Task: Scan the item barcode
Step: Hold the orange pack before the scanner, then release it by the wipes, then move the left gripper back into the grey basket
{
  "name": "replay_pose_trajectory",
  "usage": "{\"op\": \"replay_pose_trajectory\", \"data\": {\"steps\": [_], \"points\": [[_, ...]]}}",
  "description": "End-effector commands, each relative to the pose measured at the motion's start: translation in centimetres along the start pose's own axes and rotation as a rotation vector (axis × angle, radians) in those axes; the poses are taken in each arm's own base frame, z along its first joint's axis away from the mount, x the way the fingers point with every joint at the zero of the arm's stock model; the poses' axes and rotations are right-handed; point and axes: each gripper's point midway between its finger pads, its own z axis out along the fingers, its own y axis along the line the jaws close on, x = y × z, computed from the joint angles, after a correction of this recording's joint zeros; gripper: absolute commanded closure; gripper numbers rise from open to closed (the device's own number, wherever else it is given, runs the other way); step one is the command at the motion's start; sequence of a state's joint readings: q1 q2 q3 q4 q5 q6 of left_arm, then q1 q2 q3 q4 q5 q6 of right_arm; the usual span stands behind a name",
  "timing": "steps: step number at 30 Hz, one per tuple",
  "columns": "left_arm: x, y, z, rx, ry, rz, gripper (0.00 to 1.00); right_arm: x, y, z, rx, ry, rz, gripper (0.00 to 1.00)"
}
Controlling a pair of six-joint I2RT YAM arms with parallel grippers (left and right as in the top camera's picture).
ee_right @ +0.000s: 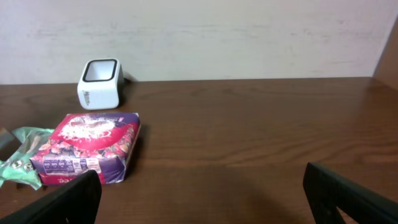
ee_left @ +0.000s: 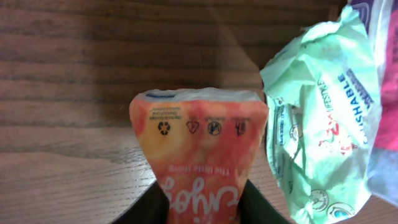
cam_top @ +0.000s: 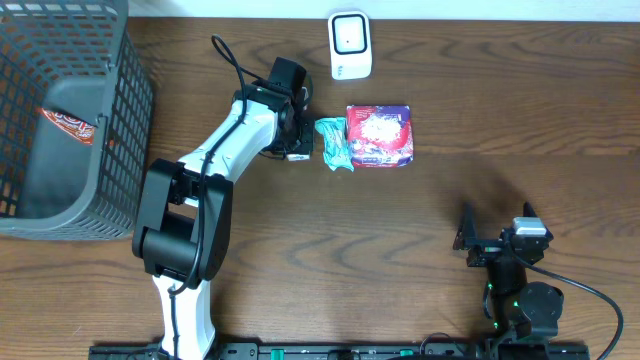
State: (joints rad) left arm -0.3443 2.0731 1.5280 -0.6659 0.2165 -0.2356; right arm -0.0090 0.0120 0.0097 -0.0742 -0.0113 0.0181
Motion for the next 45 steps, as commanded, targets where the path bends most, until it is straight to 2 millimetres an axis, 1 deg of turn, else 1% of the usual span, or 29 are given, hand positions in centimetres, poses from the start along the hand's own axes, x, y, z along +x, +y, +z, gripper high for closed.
{"op": "replay_pose_trajectory", "data": {"steps": [1,3,4,9,12,14,17,18,21,24,26,28,30,32,36,39,41,45], "points": [[-2.0,-1.5,-2.6,0.038,-0.076,0.008,0.53,0.2,0.0,0.0,-0.001,0.003,0.014,0.01],[-2.3,-1.7,-3.3,0.043,-0.093,0.011,0.41,0.2,0.0,0.0,-0.001,0.003,0.014,0.01],[-2.4,-1.8,-3.6,0.045,-0.099,0.012,0.37,0.2,0.0,0.0,-0.001,0.003,0.014,0.01],[-3.0,-2.2,-5.3,0.057,-0.141,0.019,0.34,0.2,0.0,0.0,-0.001,0.004,0.014,0.01],[-4.5,-2.4,-8.1,0.074,-0.212,0.019,0.34,0.2,0.0,0.0,-0.001,0.004,0.014,0.01],[-5.8,-2.4,-10.8,0.088,-0.282,0.015,0.34,0.2,0.0,0.0,-0.001,0.004,0.014,0.01],[-7.9,-1.9,-15.4,0.102,-0.409,0.019,0.34,0.2,0.0,0.0,-0.001,0.003,0.014,0.01],[-8.6,-1.6,-17.3,0.106,-0.460,0.024,0.34,0.2,0.0,0.0,-0.001,0.004,0.014,0.01],[-10.3,-0.4,-22.6,0.114,-0.604,0.006,0.34,0.2,0.0,0.0,-0.001,0.003,0.014,0.01],[-11.3,1.2,-27.8,0.114,-0.751,-0.013,0.34,0.2,0.0,0.0,-0.001,0.003,0.014,0.01],[-11.7,2.8,-31.0,0.098,-0.838,-0.035,0.34,0.2,0.0,0.0,-0.001,0.003,0.014,0.01],[-11.7,4.6,-33.3,0.069,-0.897,-0.064,0.34,0.2,0.0,0.0,-0.001,0.003,0.014,0.01],[-11.6,7.0,-35.1,0.010,-0.945,-0.110,0.34,0.2,0.0,0.0,-0.001,0.003,0.014,0.01],[-11.3,10.3,-36.6,-0.083,-0.988,-0.179,0.34,0.2,0.0,0.0,-0.001,0.003,0.014,0.01],[-10.6,16.1,-38.2,-0.231,-1.023,-0.298,0.34,0.2,0.0,0.0,-0.001,0.004,0.014,0.01],[-9.5,19.9,-38.9,-0.304,-1.022,-0.374,0.34,0.2,0.0,0.0,-0.001,0.004,0.014,0.01],[-8.7,22.3,-39.5,-0.340,-1.024,-0.420,0.34,0.2,0.0,0.0,-0.001,0.003,0.014,0.01],[-7.0,25.6,-40.1,-0.393,-1.009,-0.489,0.34,0.2,0.0,0.0,-0.001,0.003,0.014,0.01]]}}
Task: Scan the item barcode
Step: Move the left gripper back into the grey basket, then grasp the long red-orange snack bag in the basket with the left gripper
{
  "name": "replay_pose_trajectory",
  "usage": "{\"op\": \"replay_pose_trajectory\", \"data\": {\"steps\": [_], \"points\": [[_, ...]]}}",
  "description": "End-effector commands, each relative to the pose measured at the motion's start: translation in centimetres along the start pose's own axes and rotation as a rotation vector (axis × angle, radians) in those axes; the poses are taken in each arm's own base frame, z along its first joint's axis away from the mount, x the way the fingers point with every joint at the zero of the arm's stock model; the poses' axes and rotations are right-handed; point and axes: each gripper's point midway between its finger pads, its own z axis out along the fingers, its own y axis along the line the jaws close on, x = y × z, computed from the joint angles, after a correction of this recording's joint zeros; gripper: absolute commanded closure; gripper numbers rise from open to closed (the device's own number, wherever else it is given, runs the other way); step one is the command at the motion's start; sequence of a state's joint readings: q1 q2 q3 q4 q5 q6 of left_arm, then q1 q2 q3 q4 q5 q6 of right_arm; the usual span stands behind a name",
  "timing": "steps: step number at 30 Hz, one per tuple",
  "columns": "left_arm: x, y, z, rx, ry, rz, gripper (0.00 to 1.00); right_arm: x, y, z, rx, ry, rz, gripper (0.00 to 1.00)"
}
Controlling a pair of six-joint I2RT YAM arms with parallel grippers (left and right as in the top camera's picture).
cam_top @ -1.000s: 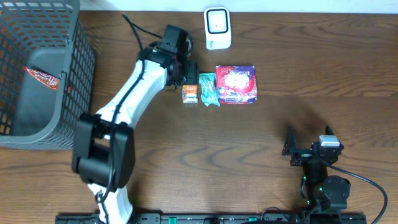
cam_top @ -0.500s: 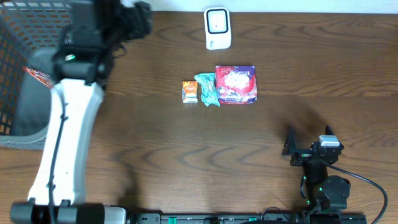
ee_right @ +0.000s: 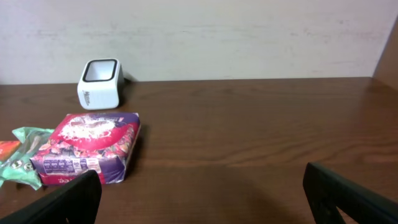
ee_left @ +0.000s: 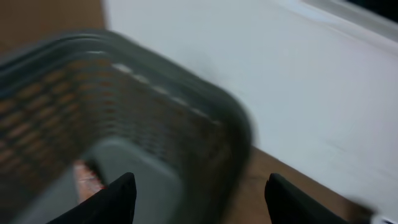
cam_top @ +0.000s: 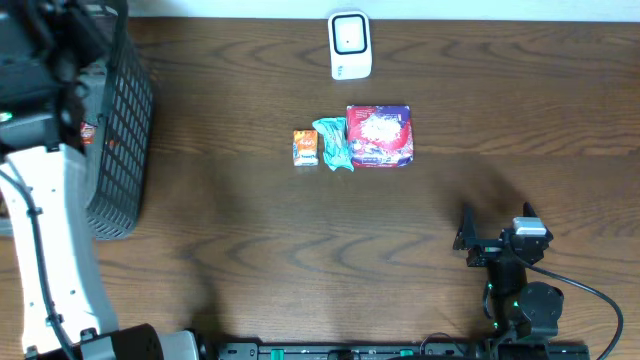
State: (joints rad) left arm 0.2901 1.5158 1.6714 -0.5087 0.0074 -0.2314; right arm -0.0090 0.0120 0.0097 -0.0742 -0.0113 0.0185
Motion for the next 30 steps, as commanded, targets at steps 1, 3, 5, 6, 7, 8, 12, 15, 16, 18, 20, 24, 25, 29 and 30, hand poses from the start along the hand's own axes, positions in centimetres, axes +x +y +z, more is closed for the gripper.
{"op": "replay_pose_trajectory", "data": {"steps": [1,3,5,6,7,8,12,15,16,18,20,24,25,29,30], "points": [[-0.7,3.4,-0.2,-0.088,-0.007,-0.015,0.34,0.2,0.0,0.0,-0.001,0.003,0.014,0.01],[-0.2,5.2,-0.2,-0.127,0.017,-0.029,0.33,0.2,0.0,0.0,-0.001,0.004,0.014,0.01],[0.9,7.0,-0.1,-0.170,0.063,-0.044,0.30,0.2,0.0,0.0,-0.001,0.004,0.014,0.01],[1.2,7.4,-0.1,-0.181,0.078,-0.047,0.29,0.2,0.0,0.0,-0.001,0.004,0.014,0.01],[1.6,7.8,-0.1,-0.190,0.094,-0.050,0.29,0.2,0.0,0.0,-0.001,0.004,0.014,0.01],[1.9,8.1,0.0,-0.199,0.109,-0.053,0.29,0.2,0.0,0.0,-0.001,0.003,0.014,0.01],[2.8,8.5,0.1,-0.211,0.142,-0.055,0.29,0.2,0.0,0.0,-0.001,0.003,0.014,0.01],[3.2,8.6,0.7,-0.214,0.154,-0.055,0.29,0.2,0.0,0.0,-0.001,0.003,0.014,0.01],[3.3,8.7,1.0,-0.215,0.160,-0.053,0.29,0.2,0.0,0.0,-0.001,0.004,0.014,0.01],[3.9,8.9,1.7,-0.218,0.182,-0.026,0.29,0.2,0.0,0.0,-0.001,0.003,0.014,0.01],[4.9,9.3,2.4,-0.226,0.223,-0.004,0.29,0.2,0.0,0.0,-0.001,0.003,0.014,0.01],[7.9,10.7,4.1,-0.261,0.328,-0.008,0.23,0.2,0.0,0.0,-0.001,0.004,0.014,0.01],[8.3,11.2,4.4,-0.276,0.343,-0.012,0.20,0.2,0.0,0.0,-0.001,0.003,0.014,0.01],[9.5,13.7,4.9,-0.355,0.385,-0.020,0.18,0.2,0.0,0.0,-0.001,0.003,0.014,0.01],[9.6,14.2,5.0,-0.365,0.388,-0.024,0.18,0.2,0.0,0.0,-0.001,0.003,0.014,0.01]]}}
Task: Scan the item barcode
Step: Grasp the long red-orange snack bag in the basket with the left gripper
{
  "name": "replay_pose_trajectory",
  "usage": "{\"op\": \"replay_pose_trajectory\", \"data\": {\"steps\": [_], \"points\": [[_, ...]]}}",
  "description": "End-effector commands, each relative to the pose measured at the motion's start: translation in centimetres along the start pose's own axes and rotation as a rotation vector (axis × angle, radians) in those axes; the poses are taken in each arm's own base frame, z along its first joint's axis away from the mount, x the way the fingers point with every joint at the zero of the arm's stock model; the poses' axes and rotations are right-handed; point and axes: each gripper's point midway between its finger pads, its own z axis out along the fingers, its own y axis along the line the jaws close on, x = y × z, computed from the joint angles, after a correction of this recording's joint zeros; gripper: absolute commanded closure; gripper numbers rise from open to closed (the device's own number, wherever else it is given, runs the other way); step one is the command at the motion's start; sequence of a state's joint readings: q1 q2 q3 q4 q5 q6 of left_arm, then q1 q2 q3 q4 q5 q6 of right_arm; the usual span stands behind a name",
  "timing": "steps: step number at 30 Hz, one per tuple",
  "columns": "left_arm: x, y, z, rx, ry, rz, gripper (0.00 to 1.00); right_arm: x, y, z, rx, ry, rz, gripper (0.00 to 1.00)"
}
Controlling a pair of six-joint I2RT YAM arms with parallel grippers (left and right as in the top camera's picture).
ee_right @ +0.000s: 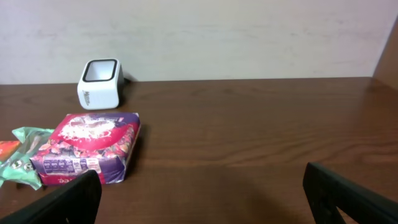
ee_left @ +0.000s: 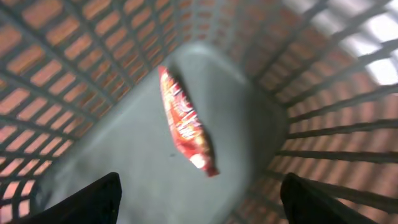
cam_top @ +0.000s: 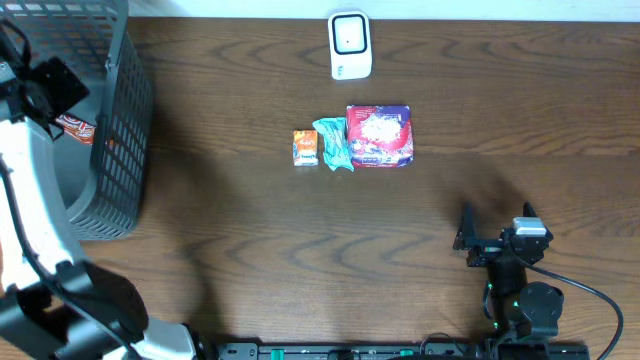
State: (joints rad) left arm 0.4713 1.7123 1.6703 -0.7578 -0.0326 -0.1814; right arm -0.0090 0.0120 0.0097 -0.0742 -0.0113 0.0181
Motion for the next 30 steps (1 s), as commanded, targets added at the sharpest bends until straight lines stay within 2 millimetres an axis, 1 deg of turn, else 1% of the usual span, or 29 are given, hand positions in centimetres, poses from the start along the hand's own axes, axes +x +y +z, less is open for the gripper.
{"op": "replay_pose_trajectory", "data": {"steps": [1,6,7,9,10,12,18,19,21,24,30], "points": [[-0.1,2.5,0.6,-0.073,0.004,-0.010,0.17,0.2,0.0,0.0,-0.001,0.003,0.014,0.01],[-0.3,4.8,0.8,-0.107,0.009,-0.050,0.16,0.2,0.1,0.0,-0.002,0.003,0.014,0.01],[-0.3,5.0,0.9,-0.110,0.011,-0.053,0.12,0.2,0.0,0.0,-0.001,0.003,0.014,0.01],[-0.3,5.0,1.2,-0.109,0.014,-0.055,0.00,0.2,0.0,0.0,-0.001,0.003,0.014,0.01],[-0.2,5.0,1.6,-0.107,0.017,-0.057,0.02,0.2,0.0,0.0,-0.001,0.003,0.014,0.01],[-0.3,4.9,2.4,-0.104,0.018,-0.057,0.02,0.2,0.0,0.0,-0.001,0.003,0.014,0.01],[0.3,4.5,5.5,-0.101,0.046,-0.050,0.02,0.2,0.0,0.0,-0.001,0.003,0.014,0.01],[0.6,4.4,6.7,-0.100,0.056,-0.049,0.02,0.2,0.0,0.0,-0.001,0.003,0.014,0.01],[0.8,4.4,8.0,-0.101,0.062,-0.050,0.02,0.2,0.0,0.0,-0.001,0.003,0.014,0.01],[1.1,4.4,9.8,-0.103,0.067,-0.084,0.02,0.2,0.0,0.0,-0.001,0.003,0.014,0.01],[2.0,3.6,13.0,-0.094,0.085,-0.073,0.02,0.2,0.0,0.0,-0.001,0.003,0.014,0.01]]}}
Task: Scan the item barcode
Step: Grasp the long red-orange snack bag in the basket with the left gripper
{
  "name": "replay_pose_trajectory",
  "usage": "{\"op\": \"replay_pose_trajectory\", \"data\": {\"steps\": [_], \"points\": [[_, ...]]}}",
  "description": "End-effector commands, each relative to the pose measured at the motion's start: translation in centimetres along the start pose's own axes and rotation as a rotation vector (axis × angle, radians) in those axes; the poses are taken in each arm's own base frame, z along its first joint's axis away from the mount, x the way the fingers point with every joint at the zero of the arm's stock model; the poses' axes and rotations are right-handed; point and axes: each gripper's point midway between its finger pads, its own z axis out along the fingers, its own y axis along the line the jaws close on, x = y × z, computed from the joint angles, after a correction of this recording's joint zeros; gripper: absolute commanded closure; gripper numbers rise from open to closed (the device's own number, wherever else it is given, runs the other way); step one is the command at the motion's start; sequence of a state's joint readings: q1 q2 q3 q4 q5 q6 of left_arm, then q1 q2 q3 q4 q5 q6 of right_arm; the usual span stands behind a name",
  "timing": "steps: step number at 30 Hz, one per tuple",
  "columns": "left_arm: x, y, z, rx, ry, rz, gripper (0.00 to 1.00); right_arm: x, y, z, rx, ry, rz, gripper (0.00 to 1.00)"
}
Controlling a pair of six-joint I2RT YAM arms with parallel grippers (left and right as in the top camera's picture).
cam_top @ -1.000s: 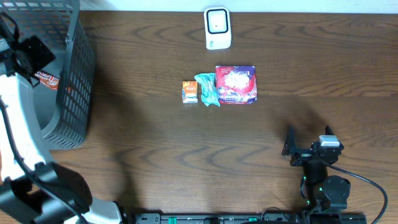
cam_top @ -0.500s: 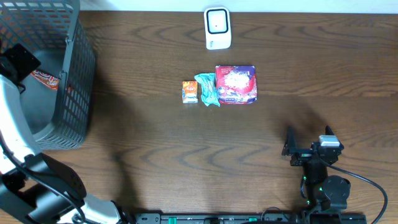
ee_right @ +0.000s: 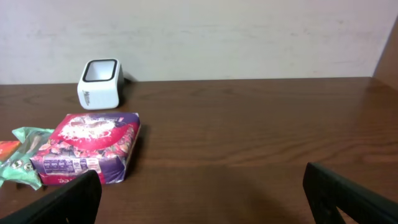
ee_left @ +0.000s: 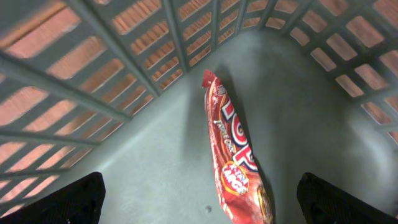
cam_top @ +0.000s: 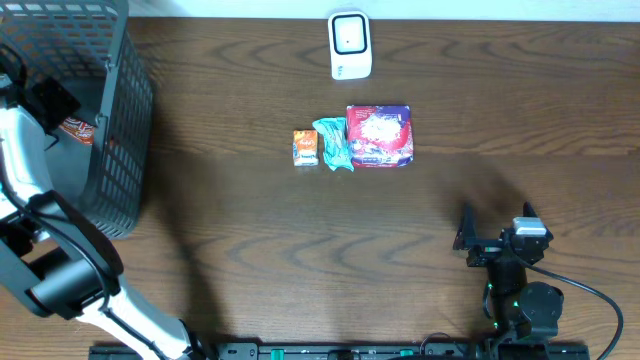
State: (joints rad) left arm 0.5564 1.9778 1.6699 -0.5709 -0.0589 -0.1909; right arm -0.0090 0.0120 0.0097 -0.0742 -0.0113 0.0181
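A red snack packet (ee_left: 238, 163) lies on the floor of the grey mesh basket (cam_top: 128, 110); it also shows as the red packet (cam_top: 76, 128) from overhead. My left gripper (ee_left: 202, 205) hangs open inside the basket just above that packet, its left gripper (cam_top: 50, 100) reached in over the rim. The white barcode scanner (cam_top: 350, 45) stands at the table's far edge, the scanner (ee_right: 99, 83) facing up. Far off at the front right, my right gripper (ee_right: 202, 199) rests open and holds nothing.
In the middle of the table lie an orange packet (cam_top: 305, 147), a green wipes pack (cam_top: 333, 143) and a red-and-purple box (cam_top: 380, 135) side by side. The basket's mesh walls (ee_left: 124, 81) close in around the left gripper.
My left gripper is lower in the basket and nearer the red packet, which now fills more of its view. It is still open. The right arm has not moved.
First my left gripper held the orange packet next to the green pack on the table. Then the orange packet lay there alone and the gripper was open by the basket's rim. After that it was over the basket's inside, and now it is low above the red packet.
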Motion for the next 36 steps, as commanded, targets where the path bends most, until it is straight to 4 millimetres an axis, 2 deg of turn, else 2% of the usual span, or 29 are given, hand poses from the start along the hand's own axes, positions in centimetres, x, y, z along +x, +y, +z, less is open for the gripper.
{"op": "replay_pose_trajectory", "data": {"steps": [1,11,13,17,23,24,27,30,32,36], "points": [[1.1,-1.0,2.3,0.003,0.026,0.002,0.02,0.2,0.0,0.0,-0.001,0.003,0.014,0.01],[3.3,-3.6,6.3,0.014,0.056,0.048,0.00,0.2,0.0,0.0,-0.001,0.003,0.014,0.01],[3.8,-3.4,7.0,0.000,0.068,0.047,0.00,0.2,0.0,0.0,-0.001,0.004,0.014,0.01],[4.9,-1.2,8.3,-0.122,0.085,0.008,0.00,0.2,0.0,0.0,-0.001,0.004,0.014,0.01],[7.2,-0.7,10.2,-0.149,0.151,0.023,0.01,0.2,0.0,0.0,-0.001,0.003,0.014,0.01],[7.4,-0.6,10.3,-0.152,0.159,0.024,0.09,0.2,0.0,0.0,-0.001,0.003,0.014,0.01],[7.5,-0.6,10.1,-0.153,0.163,0.025,0.46,0.2,0.0,0.0,-0.001,0.003,0.014,0.01],[7.5,-0.5,9.9,-0.155,0.167,0.027,0.71,0.2,0.0,0.0,-0.001,0.003,0.014,0.01],[7.5,-0.5,9.5,-0.156,0.174,0.028,0.92,0.2,0.0,0.0,-0.001,0.003,0.014,0.01],[6.9,-0.5,7.4,-0.151,0.175,0.028,0.93,0.2,0.0,0.0,-0.001,0.003,0.014,0.01]]}}
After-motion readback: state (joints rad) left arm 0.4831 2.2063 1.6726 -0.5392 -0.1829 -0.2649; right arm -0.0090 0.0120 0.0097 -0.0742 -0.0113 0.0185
